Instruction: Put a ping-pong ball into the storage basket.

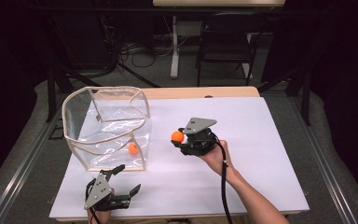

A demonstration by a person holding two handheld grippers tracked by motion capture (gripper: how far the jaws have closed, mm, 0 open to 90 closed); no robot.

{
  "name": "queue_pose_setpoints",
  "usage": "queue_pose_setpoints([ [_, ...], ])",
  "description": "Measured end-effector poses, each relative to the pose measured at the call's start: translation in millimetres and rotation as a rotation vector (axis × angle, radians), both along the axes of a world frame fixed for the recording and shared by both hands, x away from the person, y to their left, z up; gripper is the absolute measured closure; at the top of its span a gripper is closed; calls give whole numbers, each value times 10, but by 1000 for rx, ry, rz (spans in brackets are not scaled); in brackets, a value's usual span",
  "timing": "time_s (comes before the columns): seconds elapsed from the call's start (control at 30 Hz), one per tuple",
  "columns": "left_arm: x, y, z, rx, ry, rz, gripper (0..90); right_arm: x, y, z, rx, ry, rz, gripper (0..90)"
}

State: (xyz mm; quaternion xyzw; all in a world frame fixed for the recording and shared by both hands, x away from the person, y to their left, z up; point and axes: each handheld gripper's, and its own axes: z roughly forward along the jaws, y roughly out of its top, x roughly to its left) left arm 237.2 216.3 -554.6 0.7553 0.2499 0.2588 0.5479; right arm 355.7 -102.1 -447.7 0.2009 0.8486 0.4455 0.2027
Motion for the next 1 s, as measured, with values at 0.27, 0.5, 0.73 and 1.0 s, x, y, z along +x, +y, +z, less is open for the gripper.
queue_pose_setpoints([
  [0.27, 5, -1, -1, 4, 1, 1, 157, 1, 44, 56, 3, -10, 12, 508],
  [0.5, 4, -1, -2, 1, 1, 2, 157, 18, 75, 103, 15, -16, 19, 508],
  [0.73, 4, 3, -1, 1, 1, 1, 157, 40, 95, 139, 21, -20, 20, 508],
  [1.0, 5, 1, -2, 1, 2, 2, 157, 60, 118, 184, 32, -21, 24, 508],
])
